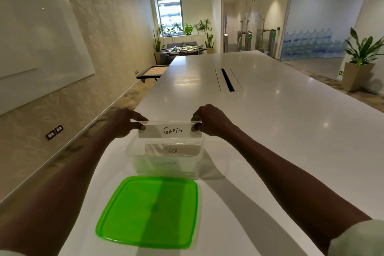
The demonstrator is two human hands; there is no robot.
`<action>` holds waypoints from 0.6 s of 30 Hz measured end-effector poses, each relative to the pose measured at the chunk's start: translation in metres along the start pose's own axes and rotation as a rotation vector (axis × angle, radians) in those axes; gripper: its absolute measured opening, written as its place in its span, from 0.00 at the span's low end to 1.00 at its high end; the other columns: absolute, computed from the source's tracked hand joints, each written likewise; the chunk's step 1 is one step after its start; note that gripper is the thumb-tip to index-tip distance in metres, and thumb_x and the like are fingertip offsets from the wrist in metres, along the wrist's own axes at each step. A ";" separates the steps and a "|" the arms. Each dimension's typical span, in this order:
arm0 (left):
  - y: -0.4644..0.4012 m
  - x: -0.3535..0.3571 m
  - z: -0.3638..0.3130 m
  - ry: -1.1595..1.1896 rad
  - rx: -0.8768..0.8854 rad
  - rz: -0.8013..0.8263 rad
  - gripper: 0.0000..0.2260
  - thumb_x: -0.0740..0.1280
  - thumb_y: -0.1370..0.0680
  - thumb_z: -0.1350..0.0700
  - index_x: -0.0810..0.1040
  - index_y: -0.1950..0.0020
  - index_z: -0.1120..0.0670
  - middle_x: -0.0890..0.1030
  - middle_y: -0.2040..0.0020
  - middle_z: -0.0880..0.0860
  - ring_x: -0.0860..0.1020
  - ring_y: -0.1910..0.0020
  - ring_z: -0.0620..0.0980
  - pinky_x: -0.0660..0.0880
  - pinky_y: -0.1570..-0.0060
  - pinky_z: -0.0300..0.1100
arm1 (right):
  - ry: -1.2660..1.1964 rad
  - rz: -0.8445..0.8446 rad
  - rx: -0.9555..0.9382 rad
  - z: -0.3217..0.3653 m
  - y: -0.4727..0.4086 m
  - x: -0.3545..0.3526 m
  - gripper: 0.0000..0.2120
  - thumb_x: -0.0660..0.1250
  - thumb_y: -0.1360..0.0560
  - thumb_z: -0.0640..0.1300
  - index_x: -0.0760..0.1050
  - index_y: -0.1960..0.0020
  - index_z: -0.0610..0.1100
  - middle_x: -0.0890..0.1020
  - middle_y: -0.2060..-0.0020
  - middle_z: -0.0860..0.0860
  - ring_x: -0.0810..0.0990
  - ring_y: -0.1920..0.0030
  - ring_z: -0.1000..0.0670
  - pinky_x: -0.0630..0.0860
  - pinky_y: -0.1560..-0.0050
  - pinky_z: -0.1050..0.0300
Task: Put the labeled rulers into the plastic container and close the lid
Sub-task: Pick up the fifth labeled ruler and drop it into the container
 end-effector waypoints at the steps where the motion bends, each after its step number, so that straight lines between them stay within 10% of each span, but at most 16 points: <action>1: 0.000 0.002 0.004 0.012 -0.010 0.007 0.14 0.75 0.31 0.58 0.84 0.46 0.53 0.83 0.42 0.55 0.78 0.43 0.53 0.70 0.43 0.44 | 0.003 0.008 0.002 0.001 -0.002 0.004 0.18 0.75 0.30 0.46 0.82 0.42 0.43 0.85 0.48 0.44 0.81 0.46 0.44 0.80 0.48 0.49; 18: -0.017 0.033 0.020 -0.019 -0.022 0.065 0.14 0.76 0.31 0.61 0.84 0.46 0.56 0.84 0.46 0.56 0.79 0.45 0.54 0.72 0.41 0.46 | 0.114 0.108 0.014 0.004 -0.024 0.040 0.16 0.78 0.34 0.44 0.82 0.49 0.40 0.83 0.51 0.43 0.81 0.50 0.43 0.73 0.58 0.55</action>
Point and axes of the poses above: each hand's wrist, its own y-axis away from the middle knuckle, its own x-axis out of the palm, z = x × y, the point moved 3 cm from there along -y, towards the middle knuckle
